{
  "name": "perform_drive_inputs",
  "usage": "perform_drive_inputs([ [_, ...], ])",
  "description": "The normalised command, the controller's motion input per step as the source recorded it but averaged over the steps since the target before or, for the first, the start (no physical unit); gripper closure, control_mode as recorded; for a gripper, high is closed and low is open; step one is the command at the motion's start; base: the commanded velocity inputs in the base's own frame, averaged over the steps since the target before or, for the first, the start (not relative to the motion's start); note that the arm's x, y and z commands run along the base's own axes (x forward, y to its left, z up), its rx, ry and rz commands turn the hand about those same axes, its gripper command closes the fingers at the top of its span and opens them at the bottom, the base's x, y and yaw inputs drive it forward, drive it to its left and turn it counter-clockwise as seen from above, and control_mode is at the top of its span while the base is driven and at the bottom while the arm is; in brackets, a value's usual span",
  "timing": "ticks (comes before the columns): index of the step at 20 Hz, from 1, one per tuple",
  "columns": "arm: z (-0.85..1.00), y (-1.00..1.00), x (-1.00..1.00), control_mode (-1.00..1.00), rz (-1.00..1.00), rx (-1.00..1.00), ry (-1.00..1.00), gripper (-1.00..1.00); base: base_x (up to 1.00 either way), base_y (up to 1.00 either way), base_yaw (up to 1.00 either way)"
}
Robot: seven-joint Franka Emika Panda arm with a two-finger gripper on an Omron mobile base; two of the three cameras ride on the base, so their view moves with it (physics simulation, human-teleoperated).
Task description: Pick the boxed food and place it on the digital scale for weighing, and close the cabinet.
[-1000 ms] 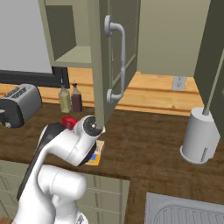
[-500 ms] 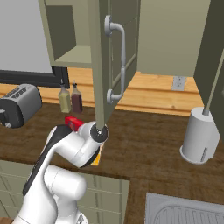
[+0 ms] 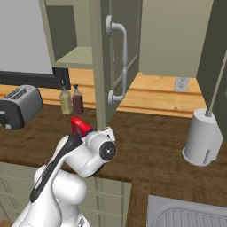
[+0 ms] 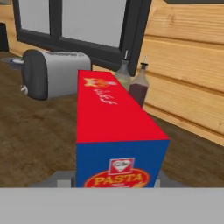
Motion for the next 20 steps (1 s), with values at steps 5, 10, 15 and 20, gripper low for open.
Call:
perform_drive_inputs([
  [5,-0.18,0.00,0.25,-1.00,0.00,0.00,0.00,1.00,0.00,0.00,0.00],
  [10,-0.30,0.00,0.25,-1.00,0.00,0.00,0.00,1.00,0.00,0.00,0.00],
  [15,-0.36,0.02,0.27,-1.00,0.00,0.00,0.00,1.00,0.00,0.00,0.00],
  [20,-0.42,0.13,0.16,-1.00,0.00,0.00,0.02,1.00,0.00,0.00,0.00],
])
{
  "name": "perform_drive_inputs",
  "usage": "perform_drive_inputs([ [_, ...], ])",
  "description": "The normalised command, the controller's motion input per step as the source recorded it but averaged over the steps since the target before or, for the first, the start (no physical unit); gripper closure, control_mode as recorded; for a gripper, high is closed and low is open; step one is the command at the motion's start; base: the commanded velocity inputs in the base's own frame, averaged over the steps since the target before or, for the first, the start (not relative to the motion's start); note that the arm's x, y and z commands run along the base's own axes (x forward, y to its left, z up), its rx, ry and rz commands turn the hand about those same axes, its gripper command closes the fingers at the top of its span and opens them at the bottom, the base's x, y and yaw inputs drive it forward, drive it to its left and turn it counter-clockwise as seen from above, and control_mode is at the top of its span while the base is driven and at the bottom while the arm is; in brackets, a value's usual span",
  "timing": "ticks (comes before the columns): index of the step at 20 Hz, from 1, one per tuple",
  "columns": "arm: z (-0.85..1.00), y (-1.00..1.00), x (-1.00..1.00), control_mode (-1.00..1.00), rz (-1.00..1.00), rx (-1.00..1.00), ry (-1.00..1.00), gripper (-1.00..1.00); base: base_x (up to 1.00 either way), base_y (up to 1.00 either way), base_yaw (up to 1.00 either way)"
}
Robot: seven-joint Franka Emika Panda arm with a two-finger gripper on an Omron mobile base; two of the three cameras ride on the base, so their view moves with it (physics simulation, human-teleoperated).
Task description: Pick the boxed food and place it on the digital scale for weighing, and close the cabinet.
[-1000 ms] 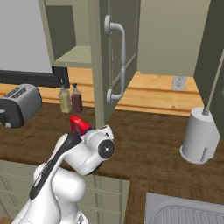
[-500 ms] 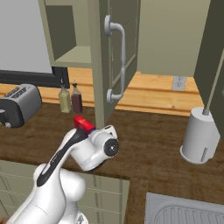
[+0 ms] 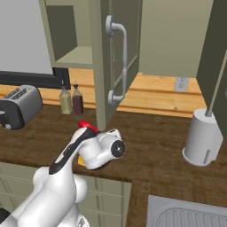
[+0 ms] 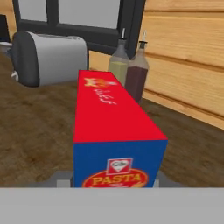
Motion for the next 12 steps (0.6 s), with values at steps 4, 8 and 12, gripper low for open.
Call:
perform_drive_inputs([
  [4,-0.45,0.18,0.14,-1.00,0.00,0.00,0.02,1.00,0.00,0.00,0.00],
  [8,-0.31,0.11,0.24,-1.00,0.00,0.00,-0.01,1.00,0.00,0.00,0.00],
  [12,-0.33,0.12,0.22,-1.00,0.00,0.00,-0.01,1.00,0.00,0.00,0.00],
])
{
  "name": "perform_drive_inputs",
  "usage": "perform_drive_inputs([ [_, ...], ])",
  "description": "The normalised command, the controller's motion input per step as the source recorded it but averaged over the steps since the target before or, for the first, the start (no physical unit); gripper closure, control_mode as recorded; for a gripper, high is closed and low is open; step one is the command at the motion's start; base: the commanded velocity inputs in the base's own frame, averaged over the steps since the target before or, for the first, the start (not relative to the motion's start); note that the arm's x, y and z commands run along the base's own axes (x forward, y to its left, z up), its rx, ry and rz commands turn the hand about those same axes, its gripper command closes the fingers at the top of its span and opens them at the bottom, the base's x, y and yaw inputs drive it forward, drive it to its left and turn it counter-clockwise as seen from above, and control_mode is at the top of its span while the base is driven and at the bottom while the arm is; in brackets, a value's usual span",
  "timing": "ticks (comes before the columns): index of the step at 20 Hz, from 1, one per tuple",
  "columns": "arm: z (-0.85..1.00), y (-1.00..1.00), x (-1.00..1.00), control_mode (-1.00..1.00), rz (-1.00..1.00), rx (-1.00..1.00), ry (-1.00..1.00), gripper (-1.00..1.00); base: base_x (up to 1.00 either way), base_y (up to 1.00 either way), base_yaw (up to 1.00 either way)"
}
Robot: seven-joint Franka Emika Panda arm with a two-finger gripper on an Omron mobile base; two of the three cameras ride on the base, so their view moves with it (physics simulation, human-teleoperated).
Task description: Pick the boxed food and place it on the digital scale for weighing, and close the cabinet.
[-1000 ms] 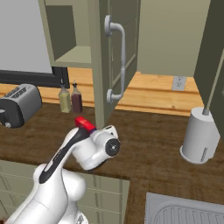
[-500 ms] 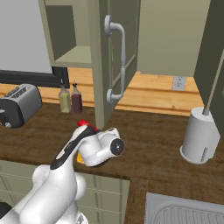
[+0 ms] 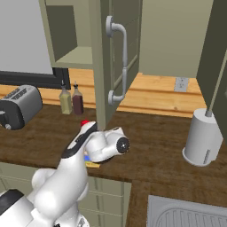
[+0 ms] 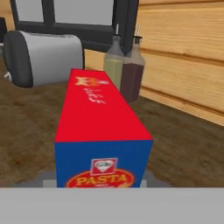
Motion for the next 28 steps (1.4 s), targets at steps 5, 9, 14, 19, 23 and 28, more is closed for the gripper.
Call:
perform_drive_inputs([
  [5,-0.34,0.25,-0.03,-1.00,0.00,0.00,0.00,-1.00,0.00,0.00,0.00],
  [9,-0.14,0.11,-0.23,-1.00,0.00,0.00,0.00,-1.00,0.00,0.00,0.00],
  [14,0.00,0.01,-0.18,-1.00,0.00,0.00,0.00,-1.00,0.00,0.00,0.00],
  [19,0.00,0.00,-0.06,-1.00,0.00,0.00,0.00,-1.00,0.00,0.00,0.00],
  [23,0.00,-0.09,0.00,-1.00,0.00,0.00,0.00,-1.00,0.00,0.00,0.00],
  [28,0.05,-0.37,-0.26,-1.00,-0.01,0.03,-0.14,-1.00,0.00,0.00,0.00],
])
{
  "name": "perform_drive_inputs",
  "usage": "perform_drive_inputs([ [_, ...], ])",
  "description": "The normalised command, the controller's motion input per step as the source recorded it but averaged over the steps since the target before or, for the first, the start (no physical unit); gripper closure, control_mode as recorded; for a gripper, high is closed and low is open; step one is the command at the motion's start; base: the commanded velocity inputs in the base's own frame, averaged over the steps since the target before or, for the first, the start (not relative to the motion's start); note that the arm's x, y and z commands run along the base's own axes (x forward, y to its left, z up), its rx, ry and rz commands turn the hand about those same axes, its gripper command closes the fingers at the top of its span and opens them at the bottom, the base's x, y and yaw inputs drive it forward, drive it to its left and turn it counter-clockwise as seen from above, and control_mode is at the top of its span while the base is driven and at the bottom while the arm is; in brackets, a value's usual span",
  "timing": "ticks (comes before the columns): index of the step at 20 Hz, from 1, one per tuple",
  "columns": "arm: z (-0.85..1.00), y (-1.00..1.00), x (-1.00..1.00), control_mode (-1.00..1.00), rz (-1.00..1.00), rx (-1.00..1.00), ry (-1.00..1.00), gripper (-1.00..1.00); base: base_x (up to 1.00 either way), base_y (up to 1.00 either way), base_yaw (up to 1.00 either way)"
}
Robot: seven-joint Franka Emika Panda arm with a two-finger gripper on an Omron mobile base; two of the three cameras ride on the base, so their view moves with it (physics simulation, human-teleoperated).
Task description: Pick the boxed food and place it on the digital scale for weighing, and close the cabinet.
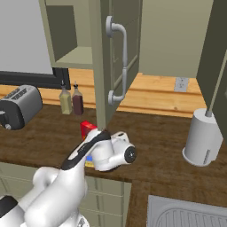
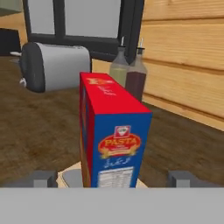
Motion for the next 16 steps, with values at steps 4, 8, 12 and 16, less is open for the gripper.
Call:
perform_drive_inputs([
  [4,0.19,-0.31,-0.64,-1.00,-0.01,0.04,-0.30,-1.00,0.00,0.00,0.00],
  [8,0.34,-0.32,-0.77,-1.00,0.00,0.03,-0.33,-1.00,0.00,0.00,0.00],
  [12,0.51,-0.33,-0.76,-1.00,0.00,0.02,-0.28,-1.00,0.00,0.00,0.00],
  [16,0.47,-0.46,-0.75,-1.00,-0.04,0.00,-0.17,-1.00,0.00,0.00,0.00],
])
